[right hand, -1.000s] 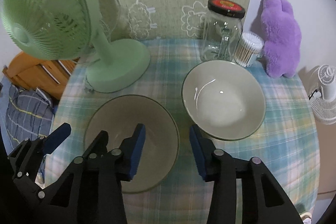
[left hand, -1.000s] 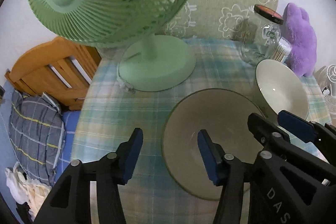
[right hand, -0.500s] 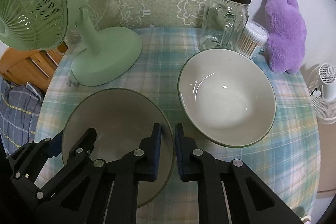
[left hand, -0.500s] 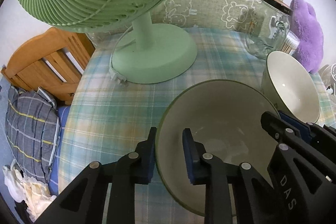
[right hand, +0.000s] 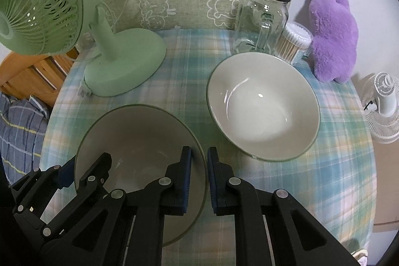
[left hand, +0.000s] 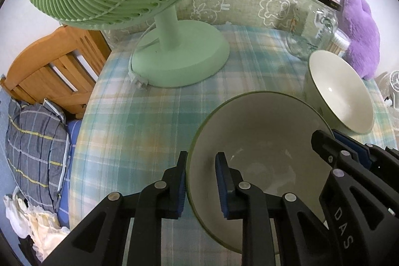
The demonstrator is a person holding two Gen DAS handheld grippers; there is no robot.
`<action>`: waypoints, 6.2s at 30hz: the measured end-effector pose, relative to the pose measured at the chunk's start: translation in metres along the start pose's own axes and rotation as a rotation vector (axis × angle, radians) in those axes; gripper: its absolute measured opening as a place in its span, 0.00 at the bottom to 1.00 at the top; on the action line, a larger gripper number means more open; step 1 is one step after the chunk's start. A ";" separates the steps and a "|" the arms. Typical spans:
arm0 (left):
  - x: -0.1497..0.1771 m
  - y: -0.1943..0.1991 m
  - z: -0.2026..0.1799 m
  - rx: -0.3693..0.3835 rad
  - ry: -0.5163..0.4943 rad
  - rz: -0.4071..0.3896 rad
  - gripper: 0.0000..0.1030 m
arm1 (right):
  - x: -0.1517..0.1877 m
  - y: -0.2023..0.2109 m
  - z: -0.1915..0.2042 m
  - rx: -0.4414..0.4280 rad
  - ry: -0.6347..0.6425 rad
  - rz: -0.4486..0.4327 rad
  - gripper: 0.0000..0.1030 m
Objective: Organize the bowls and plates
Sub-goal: 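Lift the second bowl with both tools and carry it over the first bowl, then lower the second bowl onto the first bowl and open both tools, then move both tools to the third grey-green bowl beside the glass jar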
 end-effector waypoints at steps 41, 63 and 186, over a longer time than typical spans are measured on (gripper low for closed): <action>0.094 0.117 -0.032 -0.009 0.047 -0.052 0.19 | 0.096 0.111 -0.031 -0.024 0.002 -0.039 0.16; 0.173 0.151 -0.072 0.001 0.044 -0.045 0.19 | 0.177 0.155 -0.071 -0.024 -0.003 -0.048 0.16; -0.067 0.065 -0.120 -0.063 0.104 -0.096 0.76 | -0.069 0.064 -0.124 -0.120 0.091 -0.146 0.77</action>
Point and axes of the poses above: each gripper's, at about its wrist camera, not at the fingertips, and y roughly against the way its jaws point, z to its left, x to its underside, the point moved 10 cm from there along -y, roughly the way its jaws point, and after that the axes turned 8 degrees about z, right-handed, at the moved point
